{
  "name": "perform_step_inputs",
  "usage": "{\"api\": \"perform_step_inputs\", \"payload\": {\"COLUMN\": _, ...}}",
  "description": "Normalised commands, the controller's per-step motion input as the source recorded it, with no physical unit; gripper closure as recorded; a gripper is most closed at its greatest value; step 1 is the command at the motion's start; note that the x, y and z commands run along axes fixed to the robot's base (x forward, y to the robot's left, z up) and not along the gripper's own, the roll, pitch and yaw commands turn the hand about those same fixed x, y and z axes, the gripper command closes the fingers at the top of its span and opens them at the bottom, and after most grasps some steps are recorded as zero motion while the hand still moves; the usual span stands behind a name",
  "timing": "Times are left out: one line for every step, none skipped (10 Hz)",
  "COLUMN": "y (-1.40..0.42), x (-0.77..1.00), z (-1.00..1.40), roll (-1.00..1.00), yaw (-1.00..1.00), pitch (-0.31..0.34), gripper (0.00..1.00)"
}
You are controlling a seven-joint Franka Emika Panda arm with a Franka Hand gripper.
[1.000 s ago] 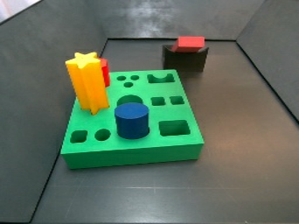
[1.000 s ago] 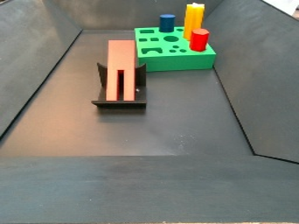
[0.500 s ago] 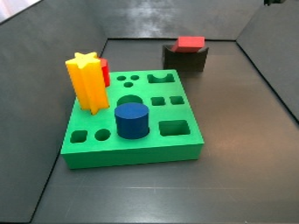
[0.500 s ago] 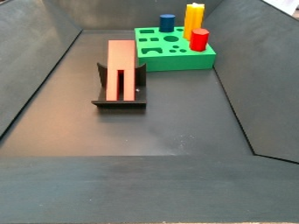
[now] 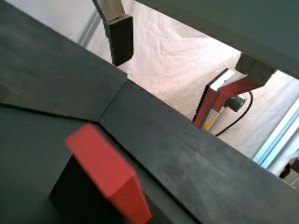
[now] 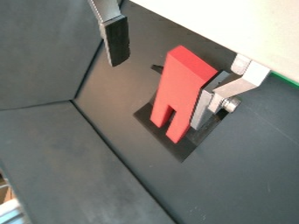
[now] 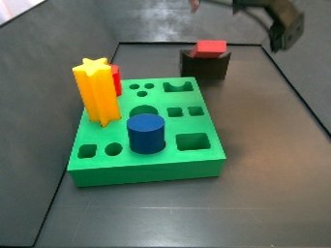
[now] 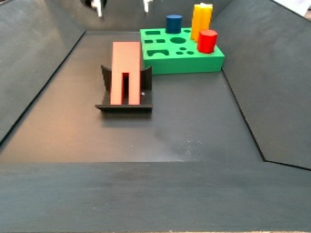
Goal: Pick up the double-square object. Move up. Rotate the double-square object. Place the double-square object on the fixture. Regrasp the double-square object. Move to above the board. Insert the double-square object.
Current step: Regrasp the double-square object.
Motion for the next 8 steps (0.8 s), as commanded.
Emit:
{"api": "perform_step_inputs", "payload": {"y": 0.03, "x": 0.10, "z": -1.00, "roll": 0.08, "yaw": 0.11, "pitch": -0.094, "gripper": 0.00}}
{"api": "perform_step_inputs", "payload": {"y": 0.02, "x": 0.11, "z": -1.00, "roll": 0.08, "yaw": 0.08, "pitch": -0.108, "gripper": 0.00}}
{"api": "perform_step_inputs", "payload": {"y": 0.02, "x": 0.12, "z": -0.96, "roll": 0.08, "yaw": 0.04, "pitch": -0.104, "gripper": 0.00}}
{"api": "perform_step_inputs", "payload": {"y": 0.01, "x": 0.11, "z": -0.84, "roll": 0.08, "yaw": 0.02, "pitch": -0.094, "gripper": 0.00}}
{"api": "perform_step_inputs", "payload": {"y": 0.00, "x": 0.10, "z": -0.61, "roll": 0.08, "yaw": -0.01, "pitch": -0.072, "gripper": 0.00}}
{"api": "perform_step_inputs", "payload": {"y": 0.00, "x": 0.09, "z": -0.45, "roll": 0.08, "yaw": -0.02, "pitch": -0.051, "gripper": 0.00}}
{"api": "perform_step_inputs", "payload": {"y": 0.00, "x": 0.09, "z": -0.24, "roll": 0.08, "yaw": -0.03, "pitch": -0.023, "gripper": 0.00}}
{"api": "perform_step_inputs", "payload": {"y": 0.00, "x": 0.00, "z": 0.00, "roll": 0.00, "yaw": 0.00, "pitch": 0.000, "gripper": 1.00}}
